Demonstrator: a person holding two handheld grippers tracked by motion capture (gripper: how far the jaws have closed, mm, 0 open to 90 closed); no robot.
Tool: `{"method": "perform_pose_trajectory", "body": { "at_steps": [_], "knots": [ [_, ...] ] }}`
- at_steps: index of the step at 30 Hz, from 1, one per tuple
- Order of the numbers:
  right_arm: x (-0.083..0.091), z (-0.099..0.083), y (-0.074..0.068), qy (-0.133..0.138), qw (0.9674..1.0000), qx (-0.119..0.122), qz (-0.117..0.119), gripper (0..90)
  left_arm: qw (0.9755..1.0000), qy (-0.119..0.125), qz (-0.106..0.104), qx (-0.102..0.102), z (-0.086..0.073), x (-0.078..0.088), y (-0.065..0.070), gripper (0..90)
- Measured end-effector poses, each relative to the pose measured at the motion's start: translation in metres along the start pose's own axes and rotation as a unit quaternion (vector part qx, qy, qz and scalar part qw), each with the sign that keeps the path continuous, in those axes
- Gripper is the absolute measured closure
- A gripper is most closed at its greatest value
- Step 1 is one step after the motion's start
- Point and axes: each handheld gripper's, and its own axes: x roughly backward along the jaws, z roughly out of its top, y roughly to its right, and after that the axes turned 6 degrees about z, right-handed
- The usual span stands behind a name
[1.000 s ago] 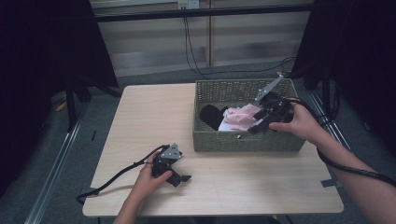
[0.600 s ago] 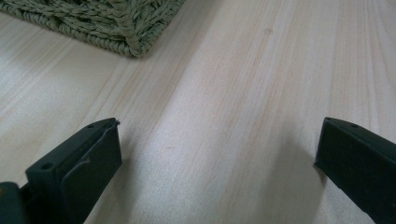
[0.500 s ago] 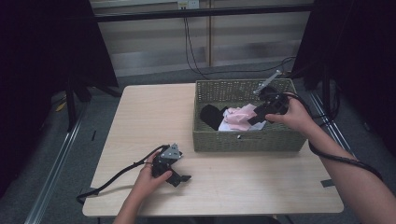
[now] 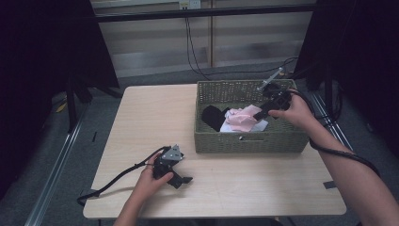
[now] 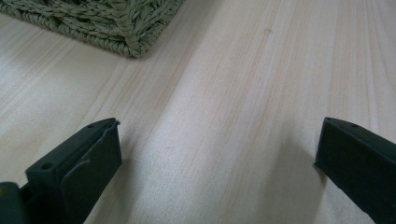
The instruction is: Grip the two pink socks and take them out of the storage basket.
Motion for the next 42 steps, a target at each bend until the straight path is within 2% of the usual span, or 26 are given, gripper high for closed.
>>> {"method": "perform_pose_trajectory", "body": {
  "at_steps": [6,7,14,17,18,20,22,24,26,27,28,30,32,34,37,42],
  "knots": [
    [-0.002,0.003,0.01,0.005,0.9999,-0.007,-0.007,39.3,1.0,-0.001,-0.001,-0.002,0.0,0.0,0.0,0.0],
    [-0.004,0.005,0.013,0.002,0.9998,-0.008,-0.019,39.6,1.0,0.0,-0.002,-0.001,0.0,0.0,0.0,0.0],
    [-0.012,0.008,0.021,0.002,0.9996,-0.013,-0.025,42.0,1.0,0.0,-0.002,-0.002,0.0,0.0,0.0,0.0],
    [-0.017,0.006,0.025,0.0,0.9996,-0.016,-0.022,45.8,1.0,-0.001,-0.002,-0.003,0.0,0.0,0.0,0.0],
    [-0.02,0.006,0.026,-0.003,0.9996,-0.015,-0.022,53.1,1.0,-0.002,-0.002,-0.003,0.0,0.0,0.0,0.0],
    [-0.021,0.005,0.026,-0.003,0.9998,-0.008,-0.019,57.8,1.0,-0.003,-0.001,-0.003,0.0,0.0,0.0,0.0],
    [-0.022,0.005,0.024,-0.014,0.9999,-0.003,-0.007,68.6,1.0,-0.002,-0.002,-0.002,0.0,0.0,0.0,0.0],
    [-0.023,0.006,0.02,-0.019,0.9998,0.005,-0.008,77.9,1.0,-0.002,-0.002,-0.002,0.0,0.0,0.0,0.0],
    [-0.022,0.006,0.019,-0.019,0.9998,0.007,-0.005,81.4,1.0,-0.001,-0.002,-0.001,0.0,0.0,0.0,0.0],
    [-0.021,0.006,0.02,-0.022,0.9996,0.016,0.0,84.7,1.0,-0.002,-0.001,-0.002,0.0,0.0,0.0,0.0],
    [-0.016,0.007,0.018,-0.014,0.9998,0.013,0.002,86.9,1.0,-0.002,-0.002,-0.002,0.0,0.0,0.0,0.0],
    [-0.014,0.007,0.018,-0.011,0.9999,0.011,0.004,87.1,1.0,-0.001,-0.002,-0.003,0.0,0.0,0.0,0.0],
    [-0.003,0.008,0.017,-0.004,0.9998,0.02,0.001,87.6,1.0,-0.002,-0.002,-0.003,0.0,0.0,0.0,0.0],
    [0.0,0.009,0.016,0.001,0.9999,0.015,0.001,87.7,1.0,-0.003,-0.001,-0.004,0.0,0.0,0.0,0.0],
    [0.017,0.011,0.014,0.009,0.9996,0.025,-0.005,87.8,1.0,-0.003,-0.001,-0.004,0.0,0.0,0.0,0.0],
    [0.034,0.017,0.01,0.013,0.9991,0.038,-0.015,87.8,1.0,-0.001,-0.003,-0.003,0.0,0.0,0.0,0.0]
  ]
}}
